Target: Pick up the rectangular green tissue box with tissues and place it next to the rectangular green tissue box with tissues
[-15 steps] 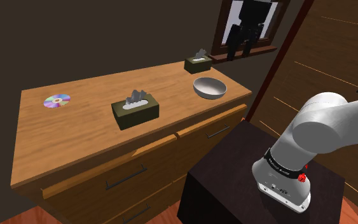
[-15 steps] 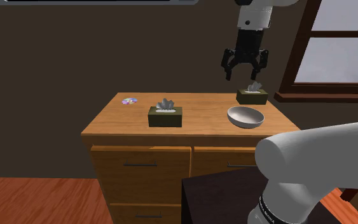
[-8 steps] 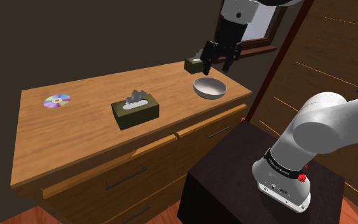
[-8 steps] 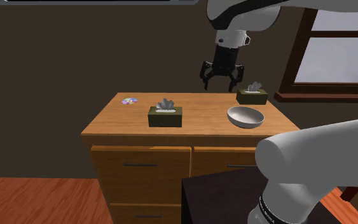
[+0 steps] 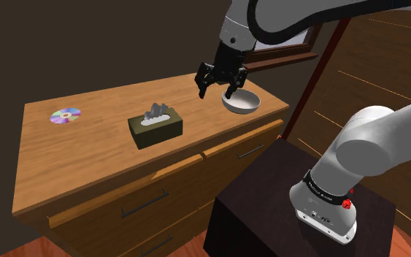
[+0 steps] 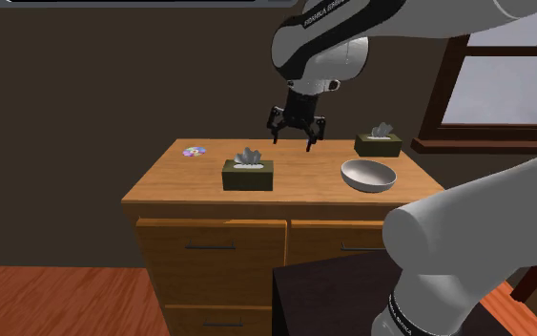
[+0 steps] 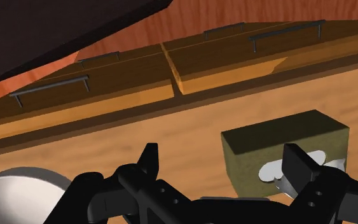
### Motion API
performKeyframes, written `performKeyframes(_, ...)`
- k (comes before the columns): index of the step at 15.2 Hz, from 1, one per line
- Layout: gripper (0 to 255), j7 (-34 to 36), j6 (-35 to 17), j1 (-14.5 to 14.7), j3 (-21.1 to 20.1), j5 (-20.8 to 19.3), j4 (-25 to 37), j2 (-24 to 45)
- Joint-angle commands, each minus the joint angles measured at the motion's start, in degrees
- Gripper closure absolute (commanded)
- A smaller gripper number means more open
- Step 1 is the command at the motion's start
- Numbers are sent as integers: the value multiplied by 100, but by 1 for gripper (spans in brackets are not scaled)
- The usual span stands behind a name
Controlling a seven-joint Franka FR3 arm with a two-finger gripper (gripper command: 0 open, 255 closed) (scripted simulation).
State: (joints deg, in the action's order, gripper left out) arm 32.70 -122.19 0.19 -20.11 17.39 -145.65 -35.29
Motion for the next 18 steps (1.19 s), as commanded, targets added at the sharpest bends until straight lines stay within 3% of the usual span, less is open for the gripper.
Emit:
performKeyframes(1, 0, 362, -471, -38, -261, 102, 12, 288)
performKeyframes(5, 0, 1129, -1348, -252, -822, 75, 271, 1068)
performKeyframes(9, 0, 2087, -2145, -616, -1422, -337, 675, 1947)
performKeyframes(12, 0, 3051, -2650, -979, -1887, -1053, 1066, 2677)
performKeyframes(16, 0, 4821, -3058, -1294, -2261, -2754, 1747, 3790)
performKeyframes(18, 0, 4989, -3113, -1206, -2170, -2965, 1796, 3929)
